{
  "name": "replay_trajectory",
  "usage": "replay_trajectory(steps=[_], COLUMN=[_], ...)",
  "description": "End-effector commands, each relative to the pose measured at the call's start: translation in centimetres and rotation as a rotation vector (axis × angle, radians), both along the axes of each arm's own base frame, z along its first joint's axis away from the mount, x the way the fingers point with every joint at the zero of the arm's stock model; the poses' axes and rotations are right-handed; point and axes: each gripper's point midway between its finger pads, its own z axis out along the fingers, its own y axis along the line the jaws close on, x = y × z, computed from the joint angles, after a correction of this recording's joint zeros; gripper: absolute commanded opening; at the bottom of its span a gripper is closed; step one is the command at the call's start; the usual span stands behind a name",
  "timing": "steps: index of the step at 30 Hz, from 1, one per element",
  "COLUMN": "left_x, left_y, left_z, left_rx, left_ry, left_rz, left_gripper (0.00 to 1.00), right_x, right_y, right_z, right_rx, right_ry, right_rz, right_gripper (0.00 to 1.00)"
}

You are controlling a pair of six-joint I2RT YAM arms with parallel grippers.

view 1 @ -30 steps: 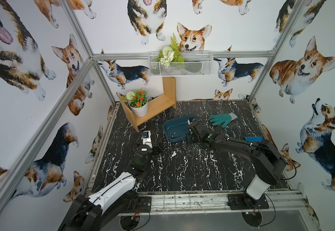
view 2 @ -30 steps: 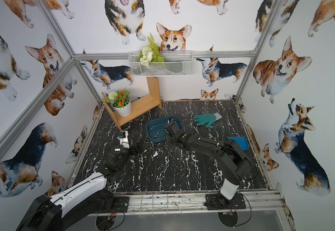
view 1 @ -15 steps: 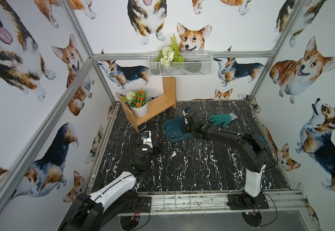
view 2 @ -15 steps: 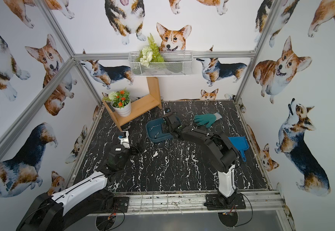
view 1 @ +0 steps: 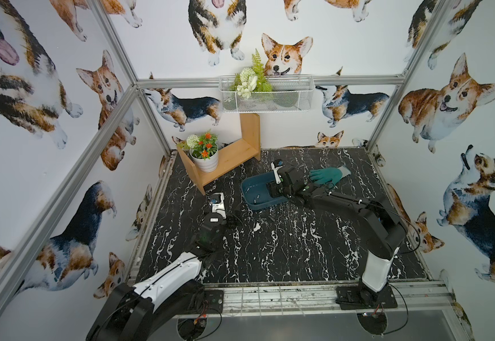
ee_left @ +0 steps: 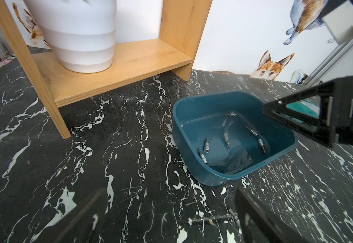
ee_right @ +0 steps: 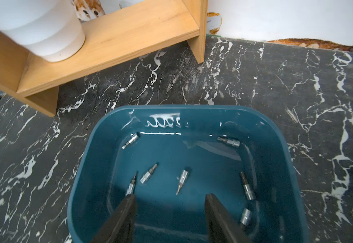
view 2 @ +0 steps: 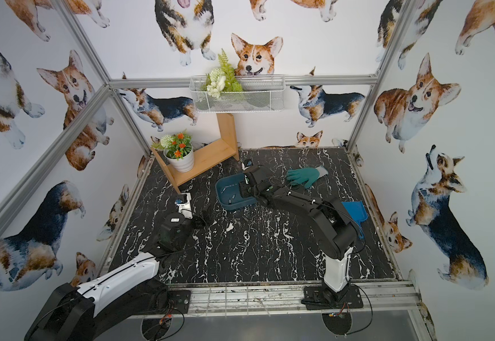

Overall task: Put the bit on the desktop into the storage box
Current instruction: Place the screwdriver bit in the storage box, then pick up the screwdriver bit from the center of the board.

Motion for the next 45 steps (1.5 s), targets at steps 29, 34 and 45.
replay_trajectory(steps=[29,34,45], left_x=[1.4,1.5,1.6], left_y=[2.1,2.0,1.9], left_z=[-1.1,-1.2,-1.5], left_rx=[-0.090,-0.089,-0.085], left_ry=[0.042,0.049,0.057], left_rz=[0.045,0.040,0.038], left_gripper=[1.00,1.00,1.00], right_x=[-9.0,-8.9,-9.5], right_y=[2.1,1.7,0.8], right_z=[-7.8,-8.9,-10.9], right_rx=[-0.118,-0.150,-0.202], right_ry=[0.157,0.174,0.226], right_rz=[0.245,0.229,0.217], right_gripper=[0.52,0.47,0.38])
